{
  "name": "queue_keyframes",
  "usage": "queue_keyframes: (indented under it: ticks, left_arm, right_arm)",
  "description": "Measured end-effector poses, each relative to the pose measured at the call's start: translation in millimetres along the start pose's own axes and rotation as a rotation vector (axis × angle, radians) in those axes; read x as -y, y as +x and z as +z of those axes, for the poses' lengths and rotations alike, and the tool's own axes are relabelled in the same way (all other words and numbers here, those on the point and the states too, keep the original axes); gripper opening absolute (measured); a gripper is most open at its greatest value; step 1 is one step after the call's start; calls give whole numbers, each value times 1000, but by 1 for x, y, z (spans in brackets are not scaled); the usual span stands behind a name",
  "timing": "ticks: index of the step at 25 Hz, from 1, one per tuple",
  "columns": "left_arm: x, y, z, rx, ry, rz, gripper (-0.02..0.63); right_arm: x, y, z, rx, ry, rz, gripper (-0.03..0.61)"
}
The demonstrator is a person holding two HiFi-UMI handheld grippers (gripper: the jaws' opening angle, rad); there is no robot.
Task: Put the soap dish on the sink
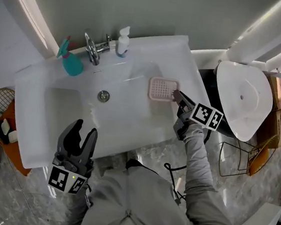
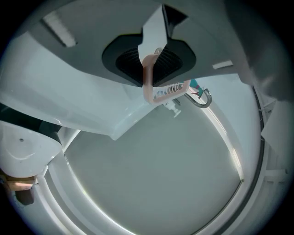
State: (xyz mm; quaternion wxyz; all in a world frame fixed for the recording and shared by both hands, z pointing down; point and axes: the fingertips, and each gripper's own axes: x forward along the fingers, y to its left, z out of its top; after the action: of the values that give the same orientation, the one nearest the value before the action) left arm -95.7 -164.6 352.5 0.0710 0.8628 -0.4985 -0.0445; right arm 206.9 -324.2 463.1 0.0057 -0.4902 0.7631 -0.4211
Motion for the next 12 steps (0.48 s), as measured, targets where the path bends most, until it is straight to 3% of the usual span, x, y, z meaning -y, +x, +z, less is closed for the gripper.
queue_keyframes:
  ticks: [12]
  left_arm:
    - [-22,5,-3,-18,-6,130,207]
  right_arm:
    - [73,65,44,-45,-47,-170,67]
